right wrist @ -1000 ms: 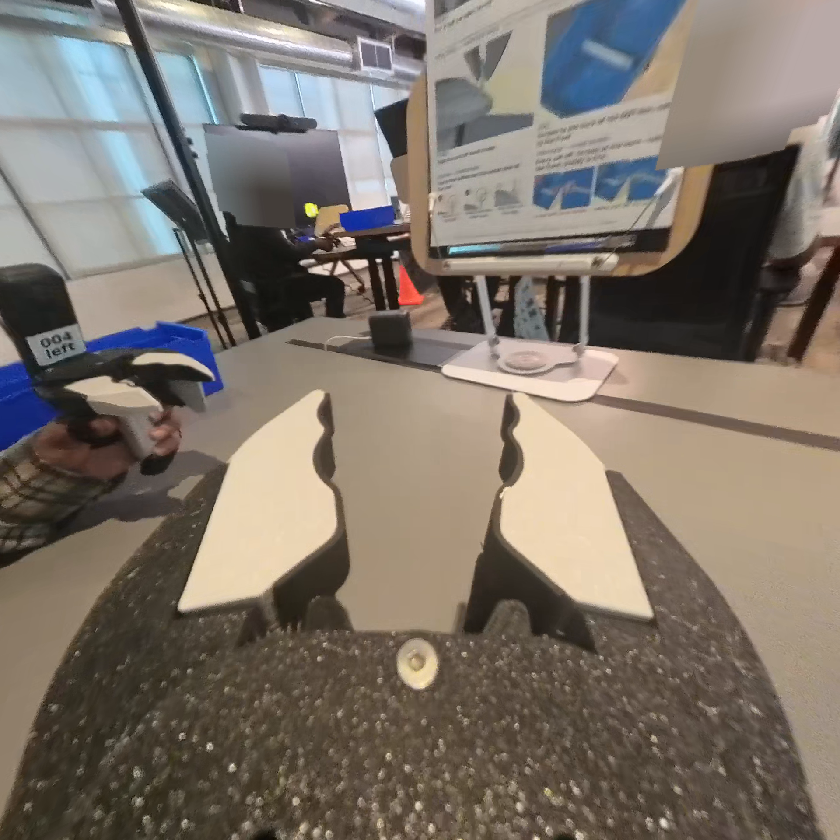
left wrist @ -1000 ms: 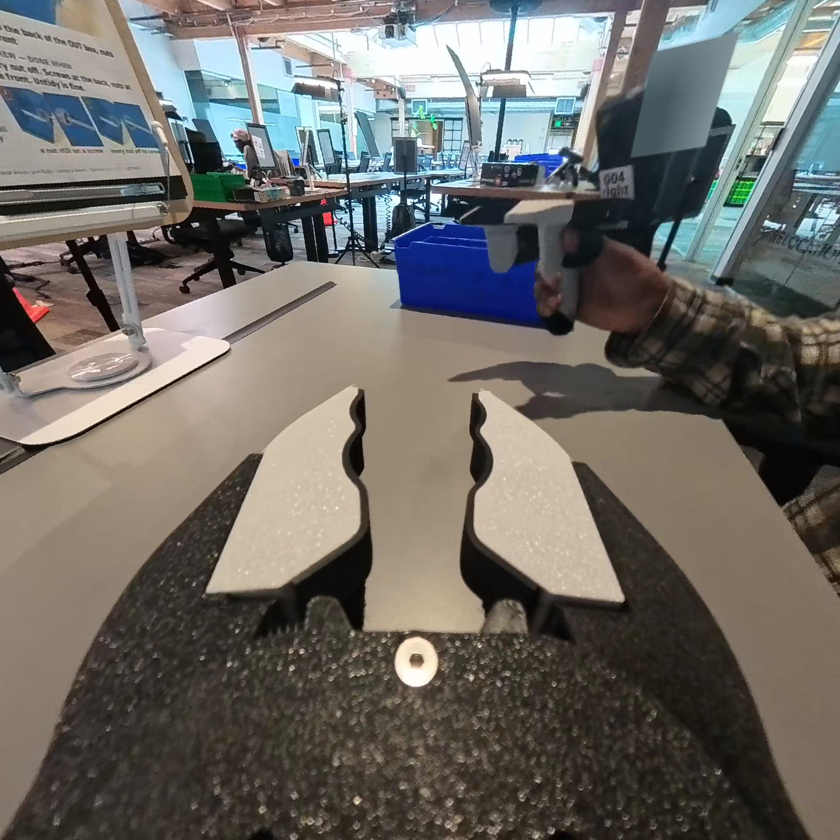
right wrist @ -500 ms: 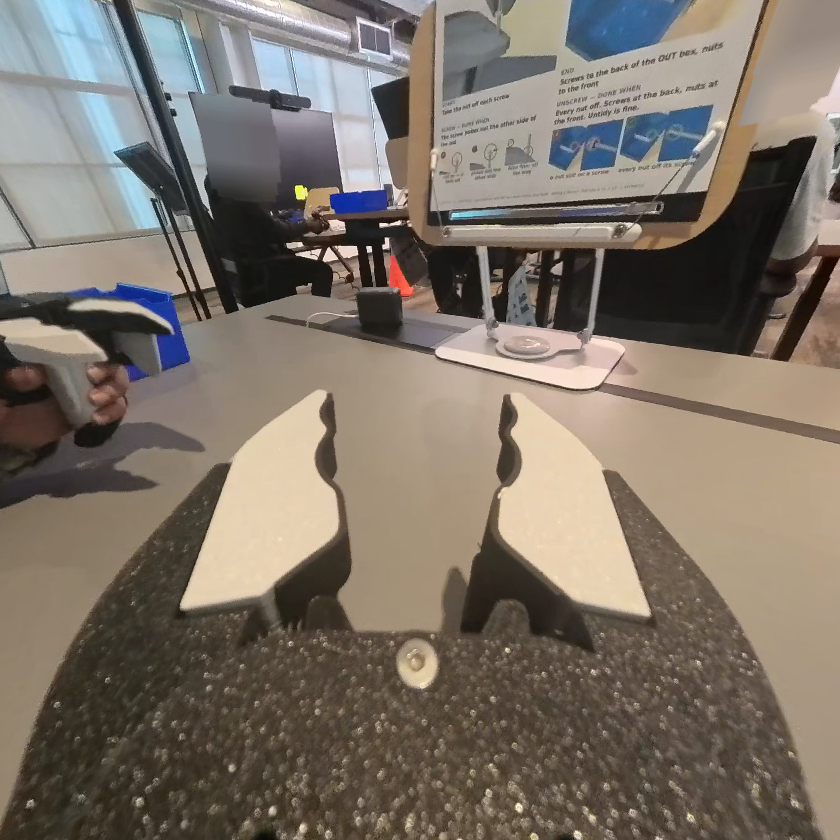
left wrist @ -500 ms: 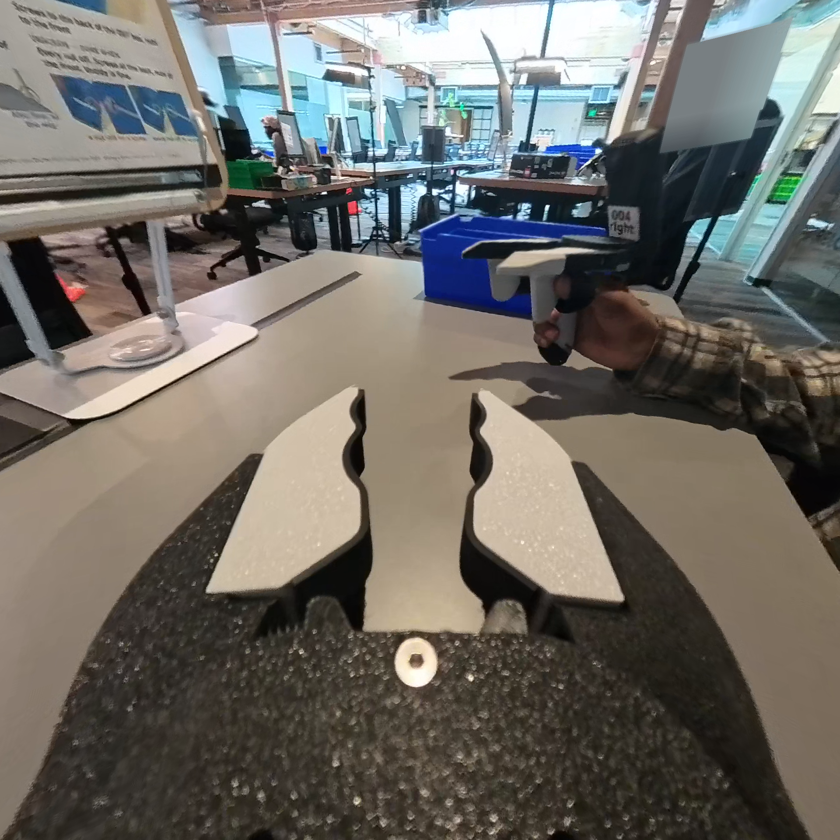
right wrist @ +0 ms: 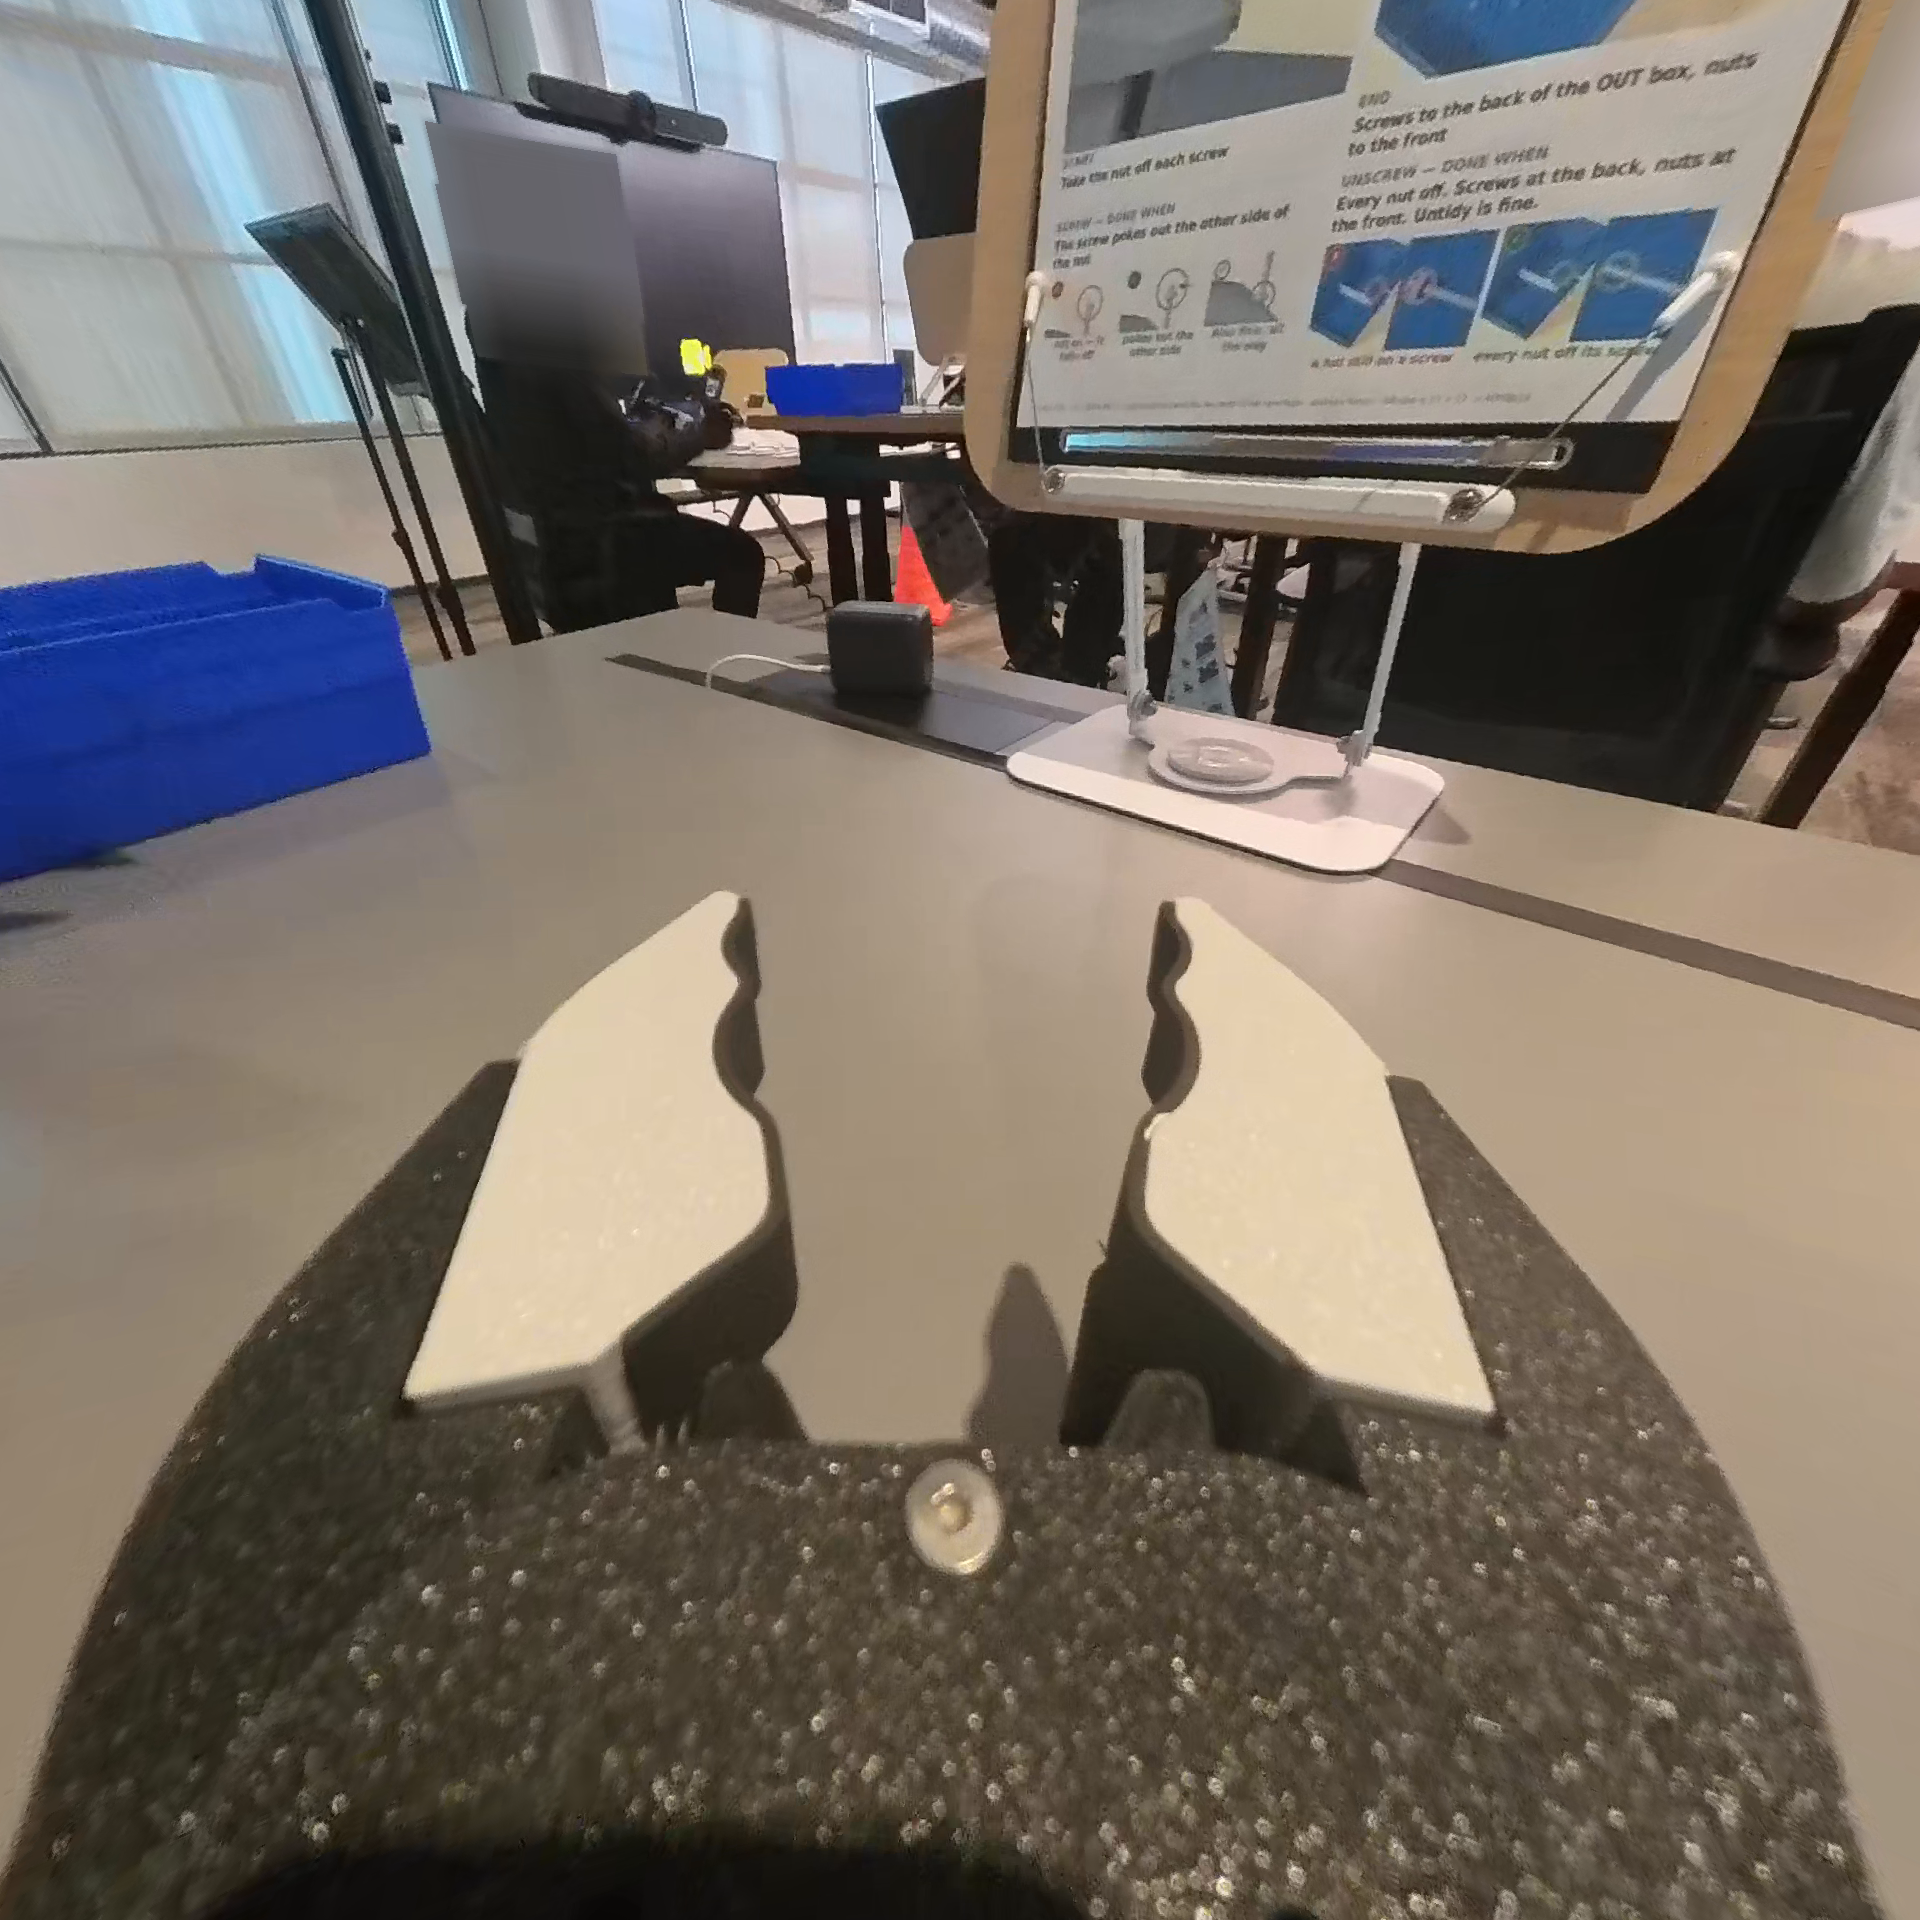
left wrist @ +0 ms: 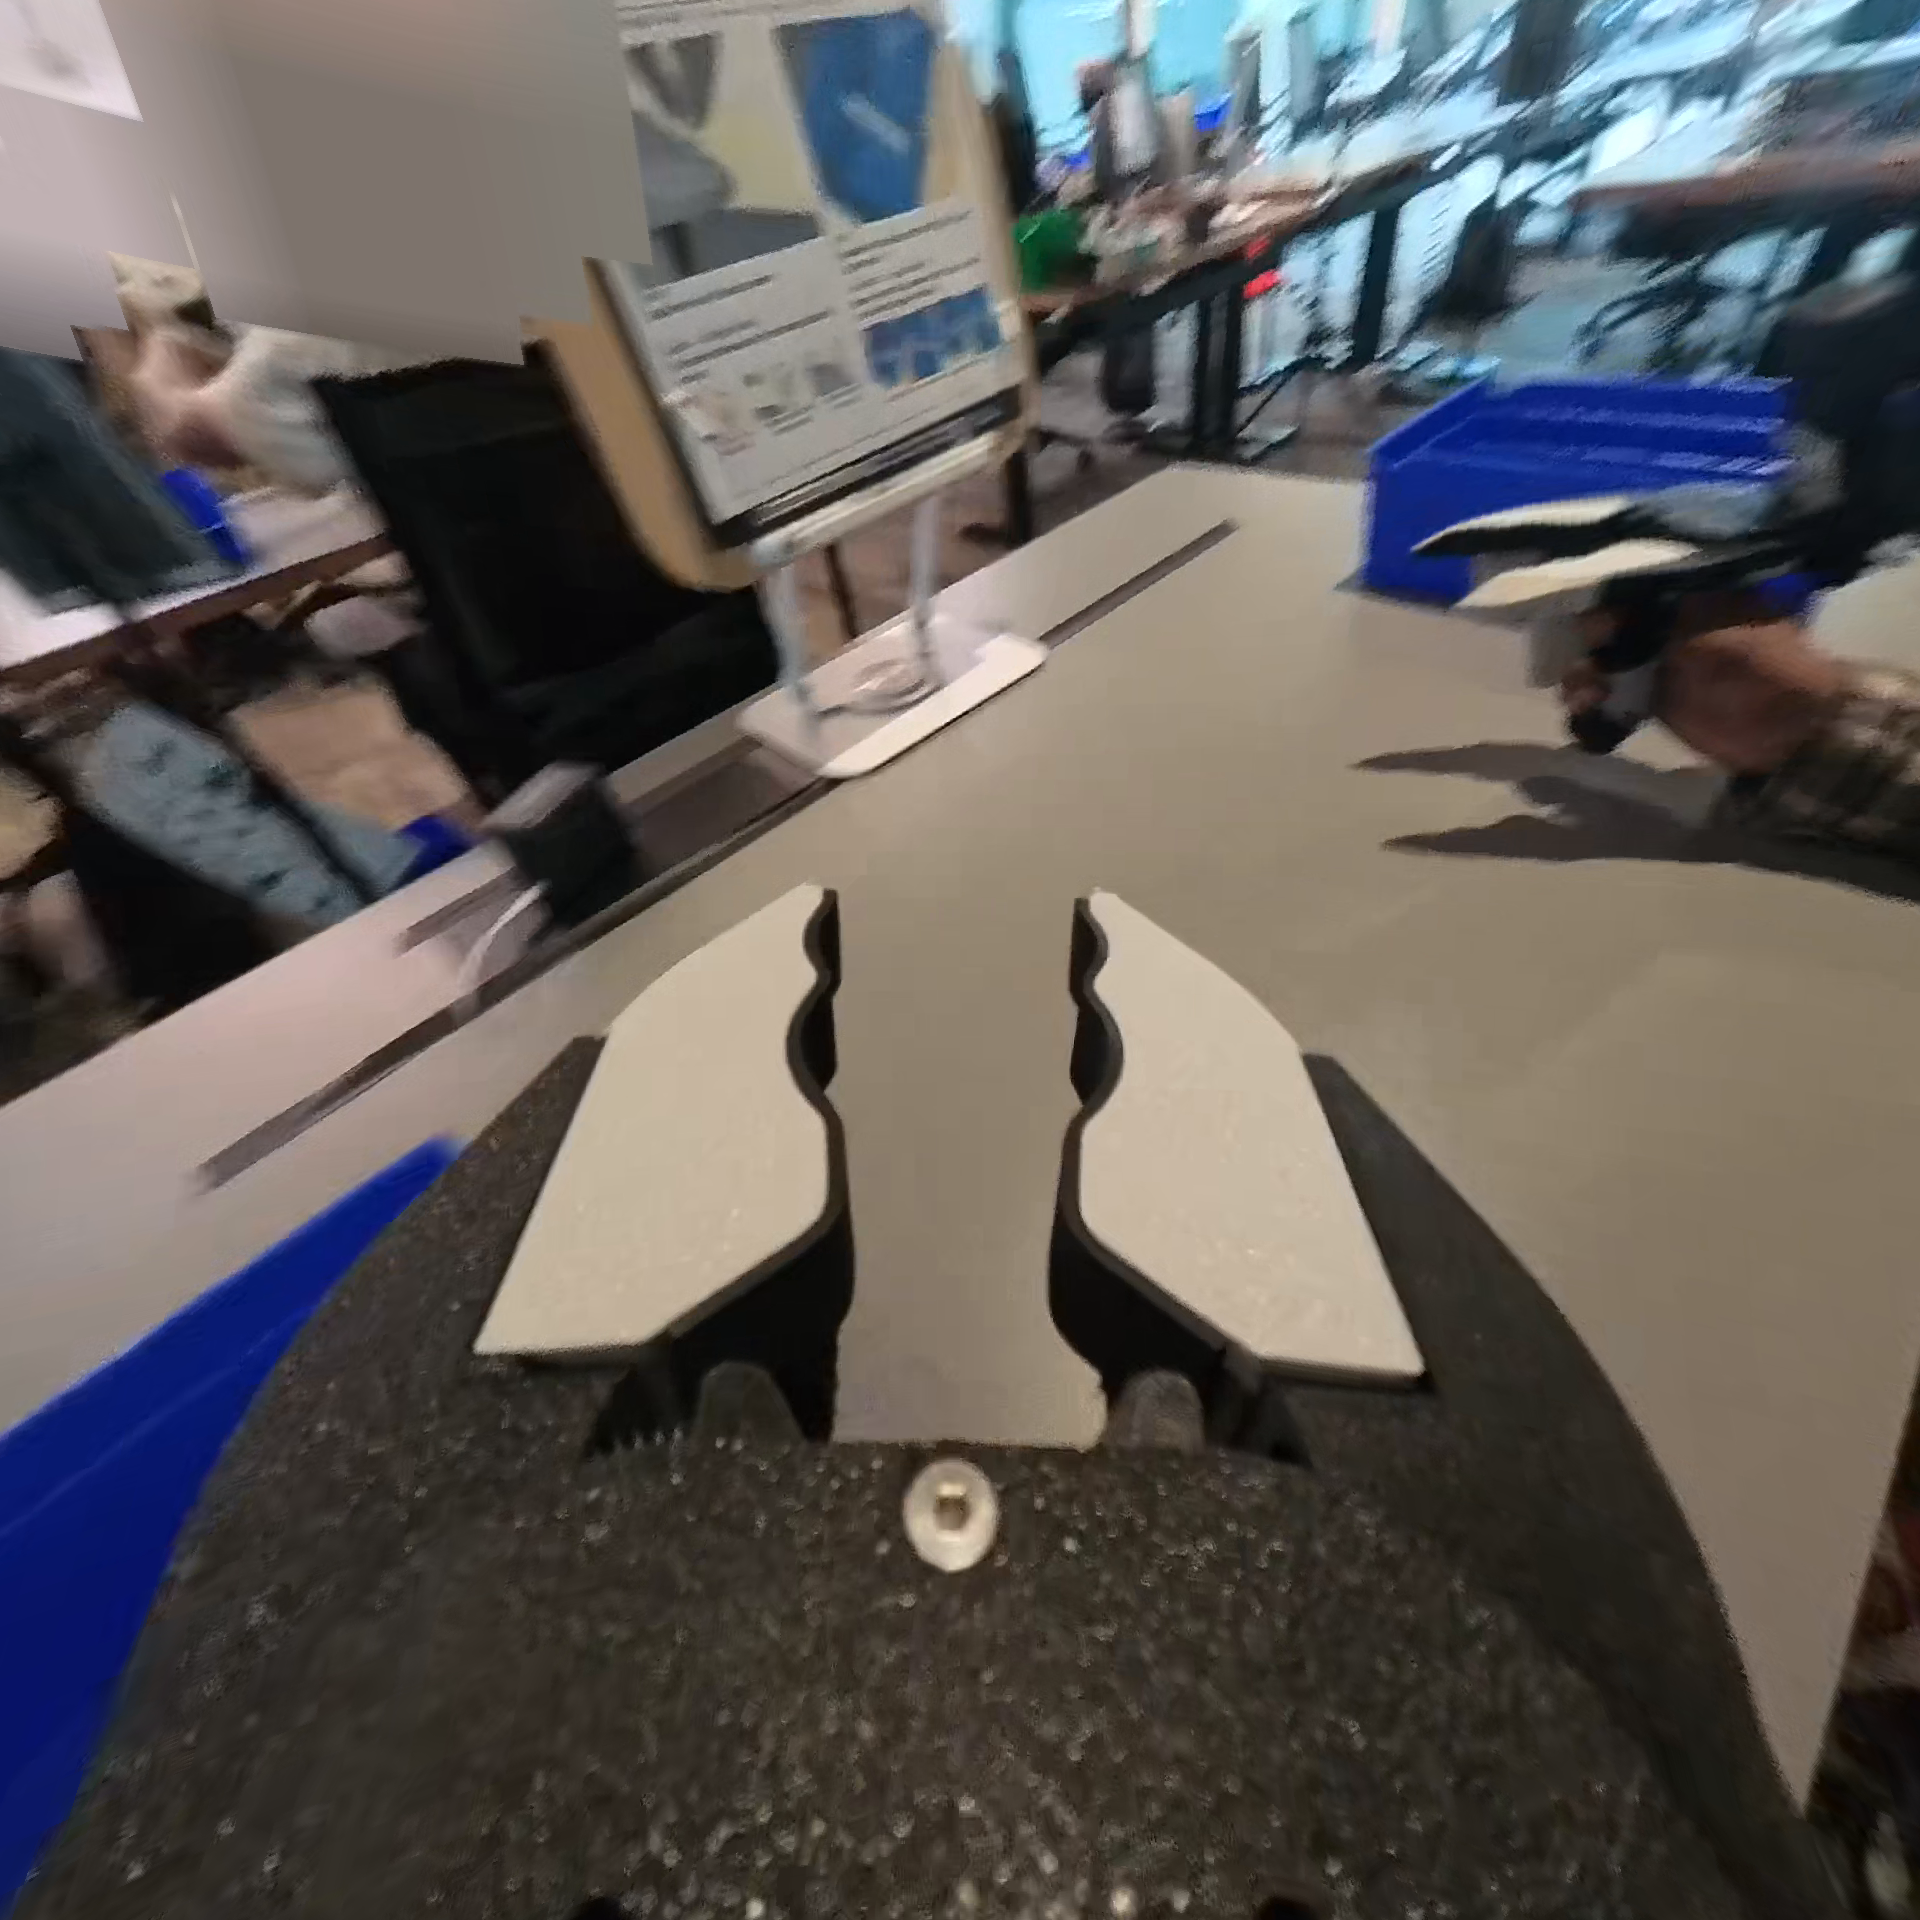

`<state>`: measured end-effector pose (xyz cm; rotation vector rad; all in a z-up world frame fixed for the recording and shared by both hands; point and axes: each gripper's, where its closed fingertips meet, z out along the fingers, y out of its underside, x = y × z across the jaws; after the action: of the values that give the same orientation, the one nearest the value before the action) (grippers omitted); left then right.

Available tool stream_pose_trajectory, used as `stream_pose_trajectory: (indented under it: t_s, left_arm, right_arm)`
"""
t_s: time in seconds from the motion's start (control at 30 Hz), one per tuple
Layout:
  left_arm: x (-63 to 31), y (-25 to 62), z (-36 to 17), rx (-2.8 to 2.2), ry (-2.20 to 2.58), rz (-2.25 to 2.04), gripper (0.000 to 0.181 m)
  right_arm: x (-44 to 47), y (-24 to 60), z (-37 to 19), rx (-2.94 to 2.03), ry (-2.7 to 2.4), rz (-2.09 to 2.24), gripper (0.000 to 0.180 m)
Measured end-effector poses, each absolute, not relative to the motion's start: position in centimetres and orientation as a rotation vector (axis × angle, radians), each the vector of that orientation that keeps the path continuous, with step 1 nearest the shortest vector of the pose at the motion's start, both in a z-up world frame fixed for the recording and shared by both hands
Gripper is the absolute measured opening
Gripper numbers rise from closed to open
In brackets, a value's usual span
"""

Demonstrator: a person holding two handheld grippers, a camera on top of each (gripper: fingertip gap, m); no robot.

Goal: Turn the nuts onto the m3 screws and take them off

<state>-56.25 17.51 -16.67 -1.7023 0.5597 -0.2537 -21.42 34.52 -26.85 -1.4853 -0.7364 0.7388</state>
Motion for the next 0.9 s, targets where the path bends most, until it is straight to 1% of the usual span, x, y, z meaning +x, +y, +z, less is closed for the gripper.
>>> stream_pose_trajectory:
  t_s: [0.1, 0.2, 0.33, 0.4, 0.53, 0.73, 0.9]
  left_arm:
    - [-63.3, 16.0, -16.5, -1.850, 0.483, -0.091, 0.041]
    - [-69.6, 14.3, -18.1, -2.033, 0.406, 0.013, 0.041]
    - [-75.1, 12.2, -19.9, -2.166, 0.337, 0.084, 0.039]
    - [-76.4, 12.2, -20.2, -2.209, 0.334, 0.088, 0.039]
    - [-78.1, 13.9, -21.6, -2.335, 0.405, 0.130, 0.033]
    - [-79.5, 18.1, -26.2, -2.516, 0.550, 0.196, 0.028]
    - [-79.9, 19.5, -29.9, -2.639, 0.569, 0.166, 0.026]
  right_arm:
    - [-21.3, 34.5, -26.8, -1.483, -0.731, 0.743, 0.072]
    - [-21.2, 34.6, -26.9, -1.492, -0.725, 0.746, 0.072]
    - [-20.9, 34.7, -26.8, -1.487, -0.712, 0.750, 0.071]
    - [-20.8, 34.7, -26.9, -1.487, -0.713, 0.742, 0.071]
    - [-20.3, 35.2, -27.0, -1.496, -0.704, 0.707, 0.070]
    - [-19.5, 35.5, -26.8, -1.498, -0.667, 0.705, 0.070]
    - [-19.4, 35.3, -26.6, -1.492, -0.670, 0.694, 0.070]
